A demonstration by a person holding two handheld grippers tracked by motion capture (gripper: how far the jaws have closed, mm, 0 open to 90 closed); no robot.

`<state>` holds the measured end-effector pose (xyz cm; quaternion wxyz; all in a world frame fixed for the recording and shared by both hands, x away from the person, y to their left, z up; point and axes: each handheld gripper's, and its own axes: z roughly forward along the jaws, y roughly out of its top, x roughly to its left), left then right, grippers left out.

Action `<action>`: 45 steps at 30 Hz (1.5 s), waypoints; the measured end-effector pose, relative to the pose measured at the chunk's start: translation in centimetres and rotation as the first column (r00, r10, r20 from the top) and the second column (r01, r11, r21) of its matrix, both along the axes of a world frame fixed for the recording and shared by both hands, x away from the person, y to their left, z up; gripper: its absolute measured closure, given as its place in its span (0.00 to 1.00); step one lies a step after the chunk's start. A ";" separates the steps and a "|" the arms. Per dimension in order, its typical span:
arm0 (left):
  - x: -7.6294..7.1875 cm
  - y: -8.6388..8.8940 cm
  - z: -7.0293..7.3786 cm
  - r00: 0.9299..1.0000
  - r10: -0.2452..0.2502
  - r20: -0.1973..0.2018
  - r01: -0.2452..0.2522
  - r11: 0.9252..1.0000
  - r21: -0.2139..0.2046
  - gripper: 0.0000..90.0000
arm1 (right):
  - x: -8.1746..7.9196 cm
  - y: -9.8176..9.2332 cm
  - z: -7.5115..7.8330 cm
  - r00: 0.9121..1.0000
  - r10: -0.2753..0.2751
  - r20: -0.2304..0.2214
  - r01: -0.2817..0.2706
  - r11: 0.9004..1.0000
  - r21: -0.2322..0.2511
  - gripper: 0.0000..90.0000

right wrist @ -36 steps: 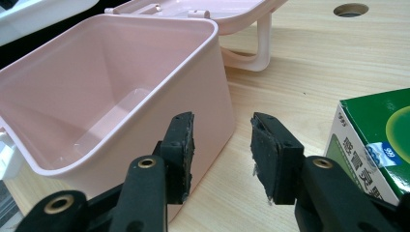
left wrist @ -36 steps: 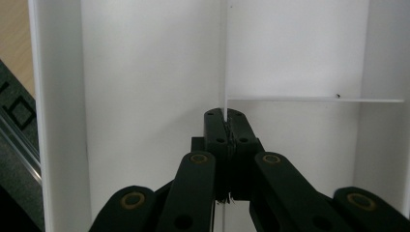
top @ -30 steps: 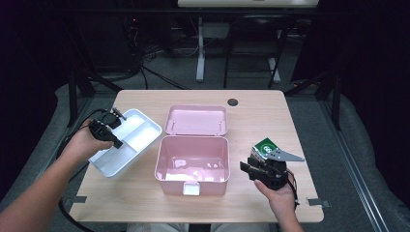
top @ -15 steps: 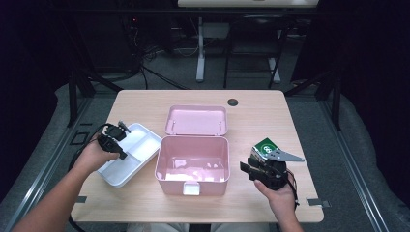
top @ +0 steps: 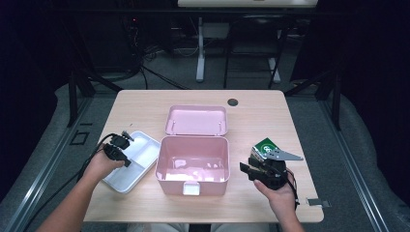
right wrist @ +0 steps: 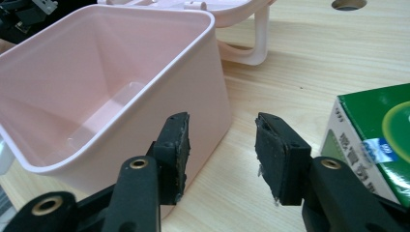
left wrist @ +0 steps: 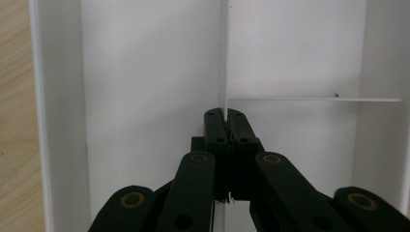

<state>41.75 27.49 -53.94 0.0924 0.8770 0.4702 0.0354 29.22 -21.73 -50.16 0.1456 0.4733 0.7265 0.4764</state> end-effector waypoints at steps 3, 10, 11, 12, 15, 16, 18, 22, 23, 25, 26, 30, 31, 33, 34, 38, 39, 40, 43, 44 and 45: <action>-0.3 0.3 -0.2 1.000 0.021 0.022 -0.021 1.000 -0.012 0.96 | 0.1 -0.1 0.3 1.000 -0.004 0.000 0.004 1.000 -0.020 0.58; -2.0 1.1 0.1 0.994 0.052 0.099 -0.047 0.998 -0.050 0.71 | 1.1 -0.6 1.7 1.000 -0.003 -0.011 0.002 0.996 -0.088 0.50; -2.2 1.3 0.2 0.991 0.061 0.117 -0.054 0.996 -0.065 0.68 | 1.3 -0.6 1.9 1.000 0.011 0.006 -0.010 0.995 -0.102 0.48; -2.4 1.5 0.4 0.988 0.078 0.131 -0.069 0.995 -0.076 0.67 | 1.5 -0.6 2.1 1.000 0.012 0.007 -0.011 0.993 -0.119 0.47; -2.7 1.9 0.9 0.986 0.081 0.147 -0.072 0.995 -0.069 0.65 | 2.2 -0.6 2.5 0.999 0.013 -0.037 -0.018 0.989 -0.146 0.47; -3.0 2.0 1.2 0.983 0.087 0.160 -0.076 0.994 -0.074 0.64 | 2.4 -0.6 2.6 0.999 0.012 -0.048 -0.020 0.988 -0.153 0.47; -3.2 2.2 1.5 0.983 0.087 0.163 -0.072 0.993 -0.098 0.61 | 3.0 -0.6 2.8 0.998 0.019 -0.066 -0.031 0.981 -0.192 0.44; -3.6 2.3 1.8 0.981 0.095 0.167 -0.076 0.990 -0.115 0.59 | 4.1 -0.4 3.1 0.994 0.020 -0.110 -0.047 0.968 -0.247 0.39; -3.7 2.3 1.8 0.981 0.098 0.165 -0.077 0.989 -0.128 0.59 | 4.4 -0.4 3.2 0.993 0.021 -0.115 -0.050 0.964 -0.261 0.37; -3.8 2.3 1.7 0.982 0.099 0.162 -0.077 0.988 -0.135 0.59 | 5.2 -0.3 3.3 0.990 0.023 -0.138 -0.062 0.957 -0.282 0.34; -3.8 2.3 1.7 0.983 0.092 0.161 -0.071 0.988 -0.134 0.58 | 5.5 -0.3 3.4 0.989 0.028 -0.145 -0.070 0.954 -0.293 0.32; -4.0 2.1 1.8 0.982 0.094 0.162 -0.072 0.988 -0.137 0.58 | 6.7 -0.2 3.7 0.979 0.026 -0.203 -0.097 0.932 -0.350 0.27; -4.0 2.1 1.8 0.983 0.093 0.161 -0.071 0.988 -0.138 0.58 | 7.0 -0.3 3.8 0.975 0.023 -0.222 -0.104 0.926 -0.363 0.25; -4.1 2.1 1.9 0.982 0.096 0.161 -0.073 0.987 -0.142 0.58 | 7.6 -0.3 4.0 0.969 0.021 -0.248 -0.119 0.914 -0.388 0.24; -4.1 2.1 1.9 0.982 0.096 0.162 -0.073 0.987 -0.145 0.58 | 7.9 -0.4 4.1 0.967 0.021 -0.252 -0.126 0.905 -0.407 0.23; -4.3 2.0 1.9 0.982 0.094 0.164 -0.069 0.986 -0.150 0.58 | 9.1 -0.7 4.4 0.954 0.003 -0.300 -0.139 0.889 -0.435 0.17; -4.3 2.1 1.9 0.982 0.092 0.165 -0.067 0.986 -0.149 0.58 | 9.4 -0.8 4.4 0.947 -0.002 -0.321 -0.145 0.888 -0.436 0.17; -4.3 2.1 2.0 0.982 0.093 0.164 -0.068 0.986 -0.151 0.58 | 9.8 -1.0 4.4 0.942 -0.008 -0.337 -0.152 0.883 -0.445 0.17; -4.4 2.1 2.0 0.982 0.094 0.163 -0.069 0.986 -0.152 0.58 | 10.7 -1.3 4.3 0.927 -0.027 -0.375 -0.163 0.870 -0.465 0.15; -4.4 2.1 2.0 0.982 0.094 0.164 -0.069 0.986 -0.152 0.58 | 10.9 -1.4 4.3 0.919 -0.034 -0.394 -0.171 0.864 -0.473 0.13; -4.5 2.1 2.0 0.982 0.096 0.165 -0.070 0.985 -0.155 0.57 | 11.2 -1.5 4.3 0.910 -0.040 -0.412 -0.178 0.860 -0.478 0.12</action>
